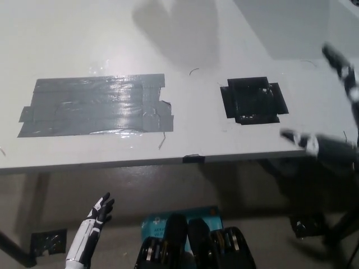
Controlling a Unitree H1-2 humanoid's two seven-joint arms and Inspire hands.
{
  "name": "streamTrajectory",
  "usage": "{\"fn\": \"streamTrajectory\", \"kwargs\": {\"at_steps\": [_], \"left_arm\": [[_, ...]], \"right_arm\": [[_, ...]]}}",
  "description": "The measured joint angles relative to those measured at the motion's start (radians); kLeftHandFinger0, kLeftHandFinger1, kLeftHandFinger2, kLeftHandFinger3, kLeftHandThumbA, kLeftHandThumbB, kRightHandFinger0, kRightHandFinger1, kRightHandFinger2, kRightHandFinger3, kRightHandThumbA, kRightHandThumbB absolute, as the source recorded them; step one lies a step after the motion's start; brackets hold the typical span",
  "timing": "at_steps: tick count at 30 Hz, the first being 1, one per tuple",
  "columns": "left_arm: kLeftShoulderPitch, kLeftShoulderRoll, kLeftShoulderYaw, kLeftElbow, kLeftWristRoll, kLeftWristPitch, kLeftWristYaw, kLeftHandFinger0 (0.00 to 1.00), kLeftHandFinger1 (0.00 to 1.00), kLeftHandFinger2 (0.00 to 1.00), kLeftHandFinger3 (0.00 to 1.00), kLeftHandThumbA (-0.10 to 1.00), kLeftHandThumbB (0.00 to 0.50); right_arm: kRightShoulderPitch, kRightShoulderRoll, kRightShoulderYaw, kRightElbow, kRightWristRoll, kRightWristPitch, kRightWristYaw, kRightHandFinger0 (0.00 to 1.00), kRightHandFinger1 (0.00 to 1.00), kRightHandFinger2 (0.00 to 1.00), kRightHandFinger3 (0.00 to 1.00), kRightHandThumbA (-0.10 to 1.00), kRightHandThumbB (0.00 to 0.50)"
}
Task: A person hands a black t-shirt to the robot and rhe robot picks it up with its right hand and places it on the black spot on the desk infron tof it
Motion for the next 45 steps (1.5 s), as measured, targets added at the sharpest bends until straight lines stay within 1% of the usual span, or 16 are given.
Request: {"fn": "streamTrajectory", "kwargs": {"at_steps": [8,9,12,14,17,20,25,28,34,39,40,41,42,43,44,45], "left_arm": [[0.002,0.007,0.001,0.0,0.009,-0.001,0.0,1.0,1.0,1.0,1.0,1.0,0.5],[0.002,0.007,0.001,0.0,0.01,-0.001,-0.001,1.0,1.0,1.0,1.0,1.0,0.5],[0.004,0.007,0.001,0.0,0.009,-0.001,-0.001,1.0,1.0,1.0,1.0,1.0,0.5],[0.005,0.007,0.001,0.0,0.009,-0.001,-0.001,1.0,1.0,1.0,1.0,1.0,0.497],[0.006,0.008,0.001,0.0,0.01,-0.004,-0.001,1.0,1.0,1.0,1.0,1.0,0.479],[0.006,0.008,0.001,0.006,0.007,-0.016,-0.001,1.0,1.0,1.0,1.0,1.0,0.498],[0.005,0.008,0.001,0.007,0.003,-0.023,-0.005,1.0,1.0,1.0,1.0,1.0,0.5],[0.005,0.008,0.002,0.005,0.002,-0.023,-0.007,1.0,1.0,1.0,1.0,1.0,0.484],[0.004,0.009,0.002,0.005,0.002,-0.023,-0.007,1.0,1.0,1.0,1.0,1.0,0.499],[-0.006,0.009,0.004,0.001,0.0,-0.021,-0.008,1.0,1.0,1.0,1.0,1.0,0.477],[-0.007,0.009,0.004,0.001,0.0,-0.021,-0.008,1.0,1.0,1.0,1.0,1.0,0.473],[-0.009,0.009,0.004,0.0,0.0,-0.019,-0.008,1.0,1.0,1.0,1.0,1.0,0.486],[-0.012,0.009,0.004,0.0,0.0,-0.018,-0.008,1.0,1.0,1.0,1.0,1.0,0.491],[-0.013,0.009,0.004,0.0,0.0,-0.018,-0.008,1.0,1.0,1.0,1.0,1.0,0.491],[-0.016,0.009,0.003,0.0,0.0,-0.018,-0.008,1.0,1.0,1.0,1.0,1.0,0.49],[-0.017,0.009,0.004,0.0,0.0,-0.018,-0.008,1.0,1.0,1.0,1.0,1.0,0.498]], "right_arm": [[-0.138,-0.008,0.053,0.083,-0.064,0.092,0.026,1.0,1.0,1.0,1.0,1.0,0.384],[-0.157,-0.014,0.061,0.105,-0.073,0.1,0.031,1.0,1.0,1.0,1.0,1.0,0.365],[-0.203,-0.032,0.082,0.157,-0.089,0.113,0.045,1.0,1.0,1.0,1.0,1.0,0.366],[-0.233,-0.044,0.095,0.193,-0.101,0.116,0.053,1.0,1.0,1.0,1.0,1.0,0.387],[-0.271,-0.05,0.121,0.247,-0.121,0.119,0.06,1.0,1.0,1.0,1.0,1.0,0.394],[-0.289,-0.046,0.145,0.288,-0.142,0.122,0.062,1.0,1.0,1.0,1.0,1.0,0.386],[-0.289,-0.036,0.178,0.331,-0.184,0.129,0.061,1.0,1.0,1.0,1.0,1.0,0.379],[-0.29,-0.027,0.199,0.357,-0.218,0.13,0.058,1.0,1.0,1.0,1.0,1.0,0.383],[-0.308,-0.004,0.231,0.435,-0.276,0.135,0.047,1.0,1.0,1.0,1.0,1.0,0.391],[-0.369,0.015,0.239,0.584,-0.317,0.134,0.026,1.0,1.0,1.0,1.0,1.0,0.396],[-0.372,0.016,0.239,0.594,-0.319,0.134,0.024,1.0,1.0,1.0,1.0,0.96,0.374],[-0.383,0.019,0.239,0.624,-0.324,0.134,0.015,1.0,1.0,1.0,1.0,0.49,0.353],[-0.398,0.028,0.238,0.674,-0.334,0.131,-0.006,1.0,1.0,1.0,1.0,0.23,0.339],[-0.401,0.031,0.237,0.691,-0.339,0.13,-0.018,0.77,0.75,0.7,0.78,-0.03,0.292],[-0.406,0.038,0.237,0.728,-0.349,0.128,-0.045,0.51,0.55,0.65,0.67,-0.09,0.323],[-0.406,0.044,0.237,0.746,-0.355,0.127,-0.06,0.05,0.21,0.44,0.46,-0.1,0.256]]}}
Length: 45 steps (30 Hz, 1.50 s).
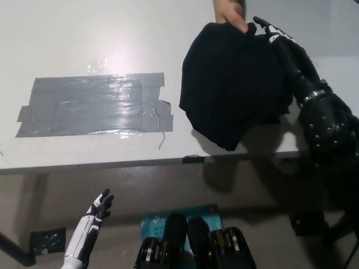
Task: A person hands a black t-shirt to the robot and rhe robot picks it up with its right hand and places it on the black spot on the desk infron tof it
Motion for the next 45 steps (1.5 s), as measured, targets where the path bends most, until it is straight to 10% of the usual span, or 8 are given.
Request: {"fn": "streamTrajectory", "kwargs": {"at_steps": [3,6,20,45], "left_arm": [[-0.001,0.0,0.0,0.002,0.0,0.001,0.0,1.0,1.0,1.0,1.0,1.0,0.496],[-0.001,0.0,0.0,0.003,0.0,0.002,0.0,1.0,1.0,1.0,1.0,1.0,0.495],[-0.014,0.0,0.002,0.003,-0.002,0.017,0.0,1.0,1.0,1.0,1.0,1.0,0.472],[-0.038,0.003,0.01,-0.003,-0.01,0.025,-0.003,1.0,1.0,1.0,1.0,1.0,0.463]], "right_arm": [[0.001,0.013,0.004,0.058,-0.018,-0.009,-0.052,0.0,0.4,0.85,1.0,-0.1,0.181],[0.001,0.018,0.009,0.108,-0.039,-0.028,-0.111,0.04,0.56,0.91,1.0,-0.1,0.181],[0.0,0.017,0.023,0.191,-0.109,-0.148,-0.33,0.16,0.7,1.0,1.0,-0.1,0.171],[-0.095,-0.001,0.018,0.442,-0.154,-0.301,-0.548,0.0,0.52,0.92,1.0,-0.1,0.186]]}}
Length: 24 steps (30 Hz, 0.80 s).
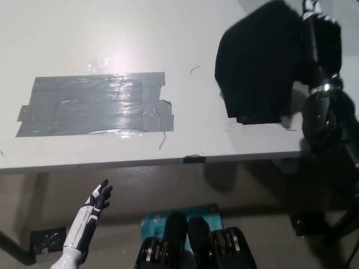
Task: A person hands a black t-shirt to the robot and rhe robot picks it up with its right hand and places it on the black spot on the desk infron tof it
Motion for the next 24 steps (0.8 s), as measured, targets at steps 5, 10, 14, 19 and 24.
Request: {"fn": "streamTrajectory", "kwargs": {"at_steps": [5,10,14,19,24], "left_arm": [[-0.004,0.001,0.003,-0.004,0.0,0.001,0.0,1.0,1.0,1.0,1.0,1.0,0.455],[-0.01,0.002,0.003,-0.008,0.0,0.004,-0.004,1.0,1.0,1.0,1.0,1.0,0.472],[-0.011,0.003,0.004,-0.009,0.0,0.007,-0.006,1.0,1.0,1.0,1.0,1.0,0.46],[-0.014,0.003,0.004,-0.008,0.0,0.011,-0.006,1.0,1.0,1.0,1.0,1.0,0.464],[-0.014,0.003,0.003,-0.007,0.0,0.017,-0.006,1.0,1.0,1.0,1.0,1.0,0.473]], "right_arm": [[-0.021,0.041,0.05,0.142,-0.008,-0.023,-0.018,0.0,0.55,0.99,1.0,-0.1,0.186],[-0.03,0.071,0.113,0.255,-0.016,-0.042,-0.014,0.51,0.94,1.0,1.0,0.1,0.265],[-0.028,0.068,0.154,0.294,-0.013,-0.043,0.067,1.0,1.0,1.0,1.0,0.4,0.362],[-0.027,0.037,0.175,0.269,-0.006,-0.042,0.156,1.0,1.0,1.0,1.0,0.67,0.493],[-0.022,-0.004,0.183,0.198,0.005,-0.031,0.257,1.0,1.0,1.0,1.0,0.78,0.5]]}}
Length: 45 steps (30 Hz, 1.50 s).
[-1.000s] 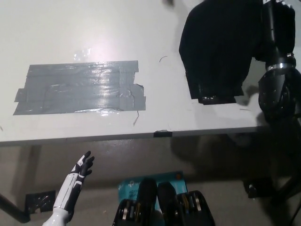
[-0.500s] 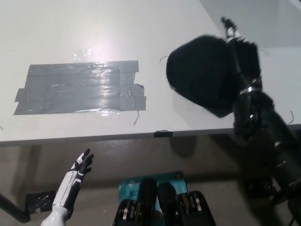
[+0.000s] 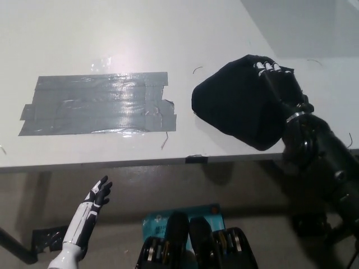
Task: A person hands a black t-shirt to the robot and rhe robot picks it up with its right hand and places it on the black spot on the desk infron tof it
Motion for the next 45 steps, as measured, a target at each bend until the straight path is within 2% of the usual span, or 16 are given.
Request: {"fn": "streamTrajectory", "kwargs": {"at_steps": [3,4,6,16,20,27,32,35,36,37,38,40,45], "left_arm": [[-0.001,0.0,0.0,0.001,0.0,0.003,0.0,1.0,1.0,1.0,1.0,1.0,0.48],[-0.001,0.0,0.0,0.001,0.0,0.003,0.0,1.0,1.0,1.0,1.0,1.0,0.484],[-0.002,0.0,0.0,0.003,0.0,0.005,0.0,1.0,1.0,1.0,1.0,1.0,0.48],[-0.005,0.0,0.0,0.017,0.0,0.017,0.0,1.0,1.0,1.0,1.0,1.0,0.491],[-0.008,0.0,0.0,0.019,0.0,0.021,0.0,1.0,1.0,1.0,1.0,1.0,0.475],[-0.023,0.0,0.0,0.021,0.001,0.024,0.0,1.0,1.0,1.0,1.0,1.0,0.47],[-0.039,0.0,0.0,0.021,0.001,0.025,0.0,1.0,1.0,1.0,1.0,1.0,0.459],[-0.044,0.0,0.0,0.021,0.001,0.026,0.0,1.0,1.0,1.0,1.0,1.0,0.465],[-0.046,0.0,0.0,0.021,0.0,0.026,0.0,1.0,1.0,1.0,1.0,1.0,0.459],[-0.047,0.0,0.0,0.021,0.0,0.026,0.0,1.0,1.0,1.0,1.0,1.0,0.453],[-0.048,0.0,0.0,0.021,0.0,0.026,0.0,1.0,1.0,1.0,1.0,1.0,0.444],[-0.05,0.0,0.0,0.021,0.0,0.026,0.0,1.0,1.0,1.0,1.0,1.0,0.446],[-0.053,0.0,0.0,0.022,0.001,0.027,0.0,1.0,1.0,1.0,1.0,1.0,0.454]], "right_arm": [[0.007,-0.03,0.001,-0.053,0.015,0.011,0.064,1.0,1.0,1.0,1.0,0.79,0.5],[0.009,-0.039,0.001,-0.07,0.021,0.014,0.083,1.0,1.0,1.0,1.0,0.83,0.5],[0.012,-0.06,0.001,-0.106,0.036,0.023,0.127,1.0,1.0,1.0,1.0,0.82,0.5],[0.016,-0.181,0.001,-0.302,0.131,0.102,0.348,1.0,1.0,1.0,1.0,0.61,0.5],[0.016,-0.222,0.002,-0.37,0.171,0.137,0.435,1.0,1.0,1.0,1.0,0.64,0.5],[0.021,-0.296,0.003,-0.502,0.245,0.197,0.581,1.0,1.0,1.0,1.0,0.58,0.5],[0.03,-0.354,0.003,-0.612,0.31,0.247,0.691,1.0,1.0,1.0,1.0,0.6,0.5],[0.032,-0.392,0.002,-0.681,0.36,0.276,0.757,1.0,1.0,1.0,1.0,0.53,0.5],[0.032,-0.405,-0.001,-0.704,0.381,0.283,0.777,1.0,1.0,1.0,1.0,0.54,0.5],[0.032,-0.413,-0.004,-0.718,0.397,0.288,0.79,1.0,1.0,1.0,1.0,0.7,0.5],[0.032,-0.419,-0.01,-0.73,0.412,0.293,0.801,1.0,1.0,1.0,1.0,0.9,0.5],[0.039,-0.427,-0.033,-0.756,0.453,0.301,0.827,1.0,1.0,1.0,1.0,1.0,0.5],[0.094,-0.431,-0.114,-0.805,0.54,0.313,0.852,1.0,1.0,1.0,1.0,1.0,0.5]]}}
